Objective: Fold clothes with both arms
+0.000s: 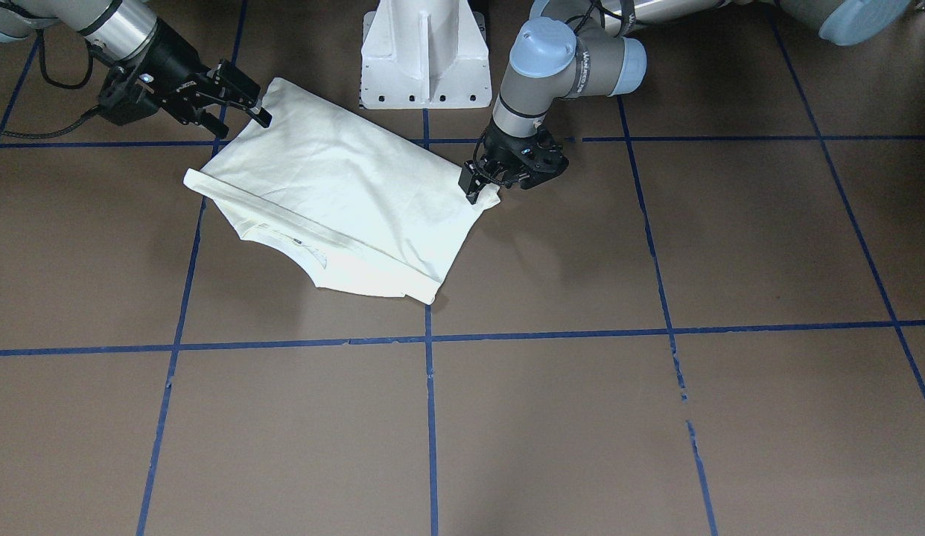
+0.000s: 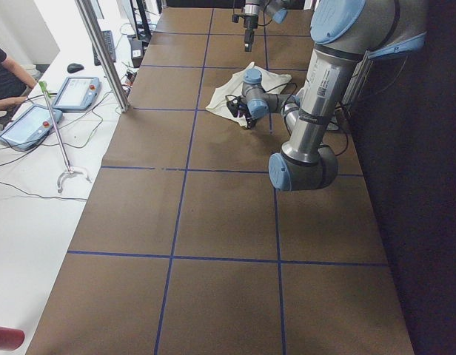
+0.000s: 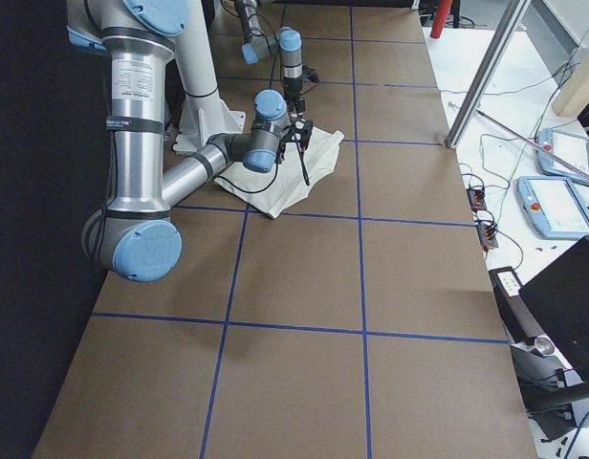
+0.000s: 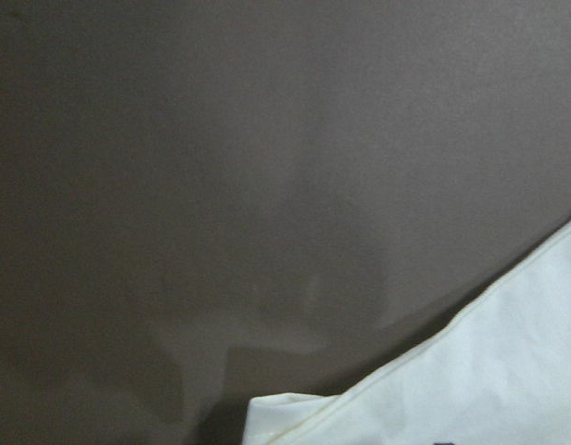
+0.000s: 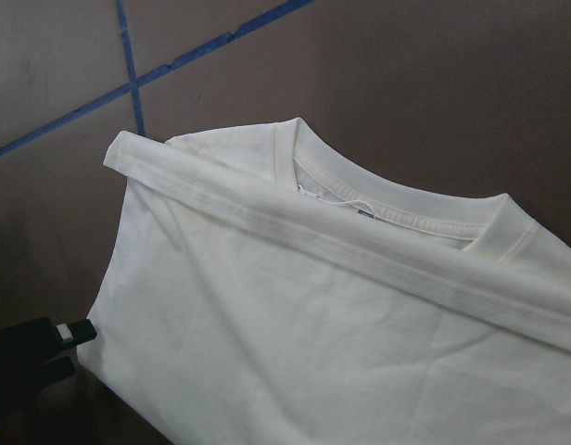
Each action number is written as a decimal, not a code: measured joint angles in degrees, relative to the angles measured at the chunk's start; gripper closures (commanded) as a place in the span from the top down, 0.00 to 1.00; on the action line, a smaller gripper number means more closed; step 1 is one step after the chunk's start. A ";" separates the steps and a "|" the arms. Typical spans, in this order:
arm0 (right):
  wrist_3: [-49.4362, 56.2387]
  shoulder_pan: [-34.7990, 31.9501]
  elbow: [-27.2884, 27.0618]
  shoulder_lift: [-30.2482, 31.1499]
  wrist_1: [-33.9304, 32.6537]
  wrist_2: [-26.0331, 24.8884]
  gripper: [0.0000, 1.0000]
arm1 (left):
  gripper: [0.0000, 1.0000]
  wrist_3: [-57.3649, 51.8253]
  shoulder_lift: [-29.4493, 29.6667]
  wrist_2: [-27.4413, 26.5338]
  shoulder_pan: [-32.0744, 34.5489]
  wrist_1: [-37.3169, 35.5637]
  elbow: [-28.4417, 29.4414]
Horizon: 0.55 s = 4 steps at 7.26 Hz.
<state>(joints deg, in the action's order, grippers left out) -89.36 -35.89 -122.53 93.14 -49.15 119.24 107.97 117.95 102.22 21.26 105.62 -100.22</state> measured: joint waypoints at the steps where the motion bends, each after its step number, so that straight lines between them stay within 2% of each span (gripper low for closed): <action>1: -0.01 -0.03 0.01 -0.03 -0.02 0.04 1.00 | 0.49 0.11 0.00 0.00 -0.25 -0.62 -0.01; 2: -0.02 -0.04 0.00 -0.05 -0.02 0.10 1.00 | 0.20 0.26 0.01 -0.01 -0.37 -0.88 -0.01; 3: -0.02 -0.09 -0.03 -0.05 -0.02 0.19 1.00 | 0.01 0.62 0.08 -0.01 -0.40 -0.98 -0.01; 4: -0.04 -0.12 -0.07 -0.06 0.00 0.25 1.00 | 0.00 1.00 0.13 -0.01 -0.43 -1.01 -0.02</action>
<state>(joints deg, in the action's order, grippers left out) -89.41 -36.00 -122.60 93.08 -49.15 119.49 108.97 118.08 102.22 20.84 104.61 -100.23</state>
